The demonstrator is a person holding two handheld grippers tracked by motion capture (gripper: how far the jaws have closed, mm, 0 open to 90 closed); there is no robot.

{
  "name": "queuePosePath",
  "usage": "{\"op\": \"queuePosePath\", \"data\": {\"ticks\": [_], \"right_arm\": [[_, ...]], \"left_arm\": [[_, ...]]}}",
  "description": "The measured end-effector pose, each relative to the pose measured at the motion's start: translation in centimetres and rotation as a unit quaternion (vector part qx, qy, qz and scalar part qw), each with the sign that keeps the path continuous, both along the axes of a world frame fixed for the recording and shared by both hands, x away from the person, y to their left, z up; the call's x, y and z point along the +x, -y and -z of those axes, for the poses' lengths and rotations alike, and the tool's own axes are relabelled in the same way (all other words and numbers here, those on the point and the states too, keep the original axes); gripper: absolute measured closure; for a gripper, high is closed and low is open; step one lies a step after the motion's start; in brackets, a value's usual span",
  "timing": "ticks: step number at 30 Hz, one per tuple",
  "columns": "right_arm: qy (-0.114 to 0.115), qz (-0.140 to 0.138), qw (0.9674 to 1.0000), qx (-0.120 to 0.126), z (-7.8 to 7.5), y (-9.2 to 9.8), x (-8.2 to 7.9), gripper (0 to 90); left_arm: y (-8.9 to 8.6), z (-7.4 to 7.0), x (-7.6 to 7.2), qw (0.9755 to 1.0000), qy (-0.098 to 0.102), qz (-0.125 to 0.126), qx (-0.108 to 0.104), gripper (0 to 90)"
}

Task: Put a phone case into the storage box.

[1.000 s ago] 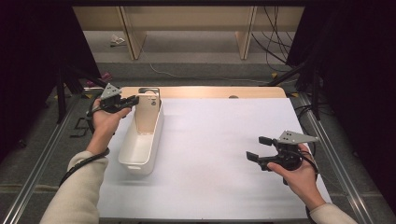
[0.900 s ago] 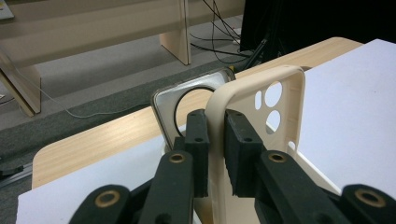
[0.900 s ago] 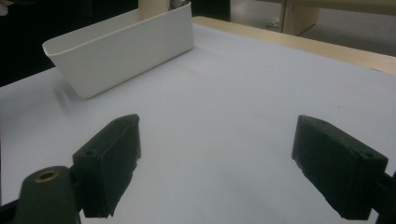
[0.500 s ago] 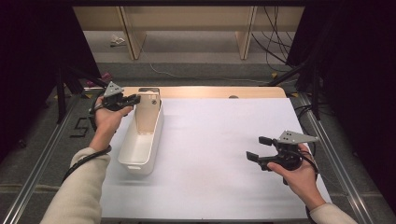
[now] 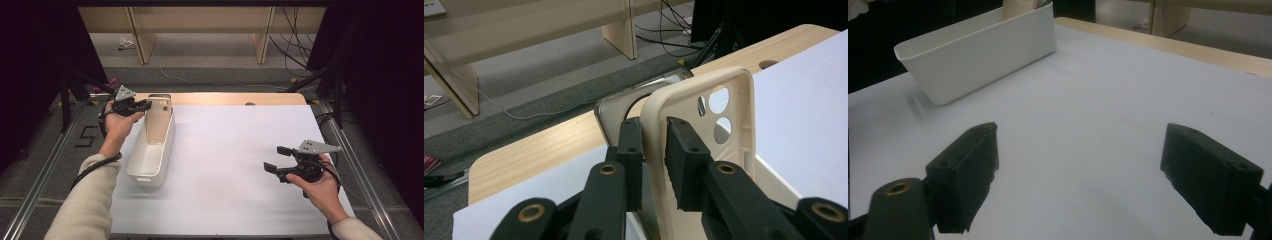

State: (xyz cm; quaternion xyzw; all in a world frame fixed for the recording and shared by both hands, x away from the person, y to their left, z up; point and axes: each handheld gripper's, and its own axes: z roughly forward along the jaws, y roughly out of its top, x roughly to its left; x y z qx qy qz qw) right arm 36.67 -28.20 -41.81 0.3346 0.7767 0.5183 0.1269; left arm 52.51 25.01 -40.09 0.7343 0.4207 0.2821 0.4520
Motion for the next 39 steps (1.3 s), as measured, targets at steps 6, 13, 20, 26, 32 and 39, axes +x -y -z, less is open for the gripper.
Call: {"op": "queuePosePath", "data": {"ticks": [6,13,20,26,32,39], "right_arm": [[0.000,-0.001,1.0000,0.000,0.0,0.0,0.0,16.5],[0.000,-0.001,1.0000,0.000,0.0,0.0,0.0,16.4],[0.000,-0.001,1.0000,0.000,0.0,0.0,0.0,16.5],[0.000,-0.002,1.0000,0.000,0.0,0.0,0.0,16.4],[0.000,-0.002,1.0000,-0.002,0.0,-0.1,0.0,16.5],[0.000,-0.002,1.0000,-0.003,0.0,-0.1,0.0,16.4]], "left_arm": [[0.0,0.0,0.2,1.0000,-0.001,-0.001,0.003,75.9],[0.2,-0.1,0.3,1.0000,0.001,-0.002,0.005,74.8],[0.0,-0.1,0.3,0.9999,-0.001,-0.012,0.010,75.4],[-0.2,-0.2,0.0,0.9998,-0.001,-0.021,0.004,72.2],[0.1,-0.6,-0.6,0.9994,-0.005,-0.030,-0.014,56.8],[0.5,-1.3,-1.6,0.9985,-0.022,-0.042,-0.029,33.1]]}}
